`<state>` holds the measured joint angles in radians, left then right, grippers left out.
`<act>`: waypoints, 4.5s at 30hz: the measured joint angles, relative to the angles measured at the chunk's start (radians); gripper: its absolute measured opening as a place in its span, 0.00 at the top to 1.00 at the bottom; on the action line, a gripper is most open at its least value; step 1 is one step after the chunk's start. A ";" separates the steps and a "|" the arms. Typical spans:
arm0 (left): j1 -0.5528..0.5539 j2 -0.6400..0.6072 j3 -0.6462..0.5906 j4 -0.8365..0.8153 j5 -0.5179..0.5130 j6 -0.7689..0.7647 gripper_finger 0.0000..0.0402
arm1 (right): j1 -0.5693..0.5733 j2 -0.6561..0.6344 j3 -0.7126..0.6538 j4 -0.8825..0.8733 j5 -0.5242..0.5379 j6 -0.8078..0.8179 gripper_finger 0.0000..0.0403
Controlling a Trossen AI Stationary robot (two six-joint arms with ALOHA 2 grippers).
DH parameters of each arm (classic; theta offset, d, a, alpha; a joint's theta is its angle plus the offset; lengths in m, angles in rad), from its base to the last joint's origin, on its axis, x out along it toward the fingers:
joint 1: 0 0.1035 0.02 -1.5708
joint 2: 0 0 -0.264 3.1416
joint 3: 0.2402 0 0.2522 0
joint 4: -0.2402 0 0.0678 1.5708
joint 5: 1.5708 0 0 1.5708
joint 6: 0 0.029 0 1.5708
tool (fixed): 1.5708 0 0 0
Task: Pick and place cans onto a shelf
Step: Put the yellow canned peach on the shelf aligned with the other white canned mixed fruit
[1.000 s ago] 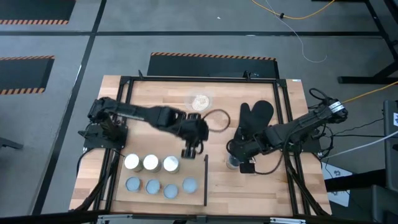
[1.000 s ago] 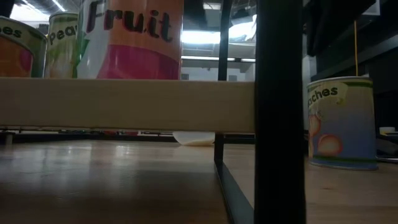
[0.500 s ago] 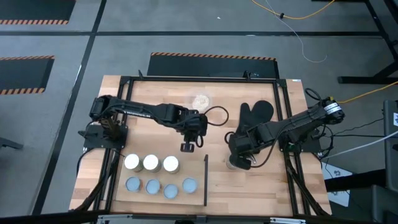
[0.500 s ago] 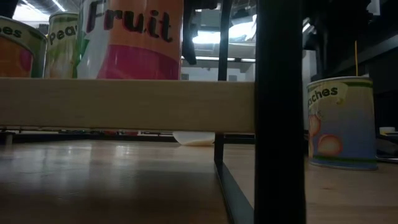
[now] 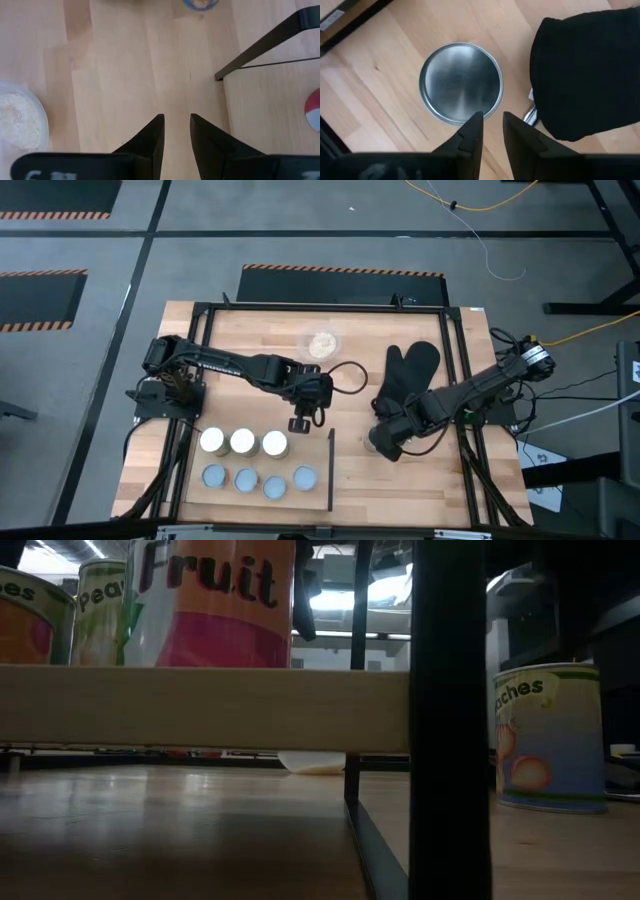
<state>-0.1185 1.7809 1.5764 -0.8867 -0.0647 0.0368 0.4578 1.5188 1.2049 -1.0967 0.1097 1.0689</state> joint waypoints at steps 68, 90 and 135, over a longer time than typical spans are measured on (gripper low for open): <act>-0.118 -0.692 -0.699 0.371 -0.151 -0.104 0.79 | -0.333 0.129 0.095 0.170 0.051 -0.774 1.00; -0.122 -0.711 -0.836 0.615 -0.152 -0.106 0.79 | -0.611 0.347 0.321 0.323 -0.212 -1.291 1.00; -0.122 -0.711 -0.836 0.610 -0.151 -0.109 0.79 | -0.608 0.538 0.517 0.237 -0.287 -1.313 0.87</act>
<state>-0.2405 1.0695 0.7403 -0.2764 -0.2153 -0.0719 -0.1497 2.0571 1.7222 -0.8597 -0.1776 -0.2443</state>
